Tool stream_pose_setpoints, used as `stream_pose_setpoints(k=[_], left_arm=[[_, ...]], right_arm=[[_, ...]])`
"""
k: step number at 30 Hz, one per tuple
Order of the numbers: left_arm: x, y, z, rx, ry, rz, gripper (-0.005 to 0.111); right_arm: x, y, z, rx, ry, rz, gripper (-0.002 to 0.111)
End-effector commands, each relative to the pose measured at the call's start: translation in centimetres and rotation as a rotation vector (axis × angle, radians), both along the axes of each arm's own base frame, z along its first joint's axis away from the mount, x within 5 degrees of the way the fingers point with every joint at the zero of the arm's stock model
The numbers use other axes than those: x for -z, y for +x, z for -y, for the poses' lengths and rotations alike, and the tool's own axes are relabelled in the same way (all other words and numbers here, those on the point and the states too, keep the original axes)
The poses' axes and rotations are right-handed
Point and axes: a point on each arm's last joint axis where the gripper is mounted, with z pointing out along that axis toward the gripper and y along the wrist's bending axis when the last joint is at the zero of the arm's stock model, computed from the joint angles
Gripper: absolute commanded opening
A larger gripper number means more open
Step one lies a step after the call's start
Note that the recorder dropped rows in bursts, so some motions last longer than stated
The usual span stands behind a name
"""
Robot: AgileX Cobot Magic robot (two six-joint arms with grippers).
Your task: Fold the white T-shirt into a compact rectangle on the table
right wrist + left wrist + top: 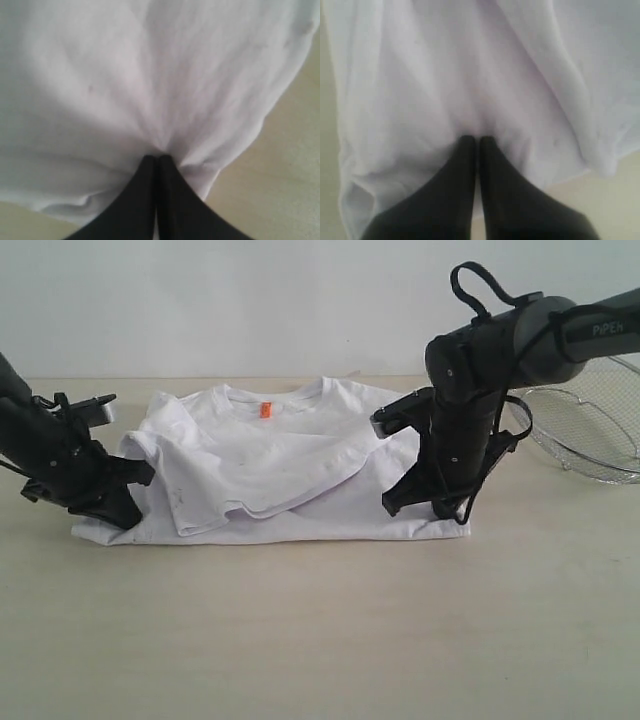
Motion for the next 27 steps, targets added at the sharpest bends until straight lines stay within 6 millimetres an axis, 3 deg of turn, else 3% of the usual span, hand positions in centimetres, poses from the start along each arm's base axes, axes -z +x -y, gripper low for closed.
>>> stream_pose_setpoints(k=[1,10,22,24,27], left_arm=[[3.1,-3.3,0.2,0.043,-0.013,-0.198,0.005],[3.2,-7.3,0.7,0.014,-0.061,-0.246,0.005],[3.0,-15.1,1.0,-0.042,-0.089,-0.275,0.005],[2.8,-15.8,1.2,-0.027,-0.119,-0.254,0.005],[1.5,-15.6,1.9,-0.005,-0.203,-0.170,0.005]], right_arm=[[2.5,-2.3,0.9,0.027,-0.033,-0.148,0.000],[0.7,-5.3,1.2,0.074,0.010,-0.158,0.000],[-0.5,-12.3,2.7,0.147,0.044,-0.146,0.000],[-0.9,-13.2,2.8,0.152,0.062,-0.146,0.000],[-3.1,-13.9,2.5,0.139,0.087,-0.090,0.000]])
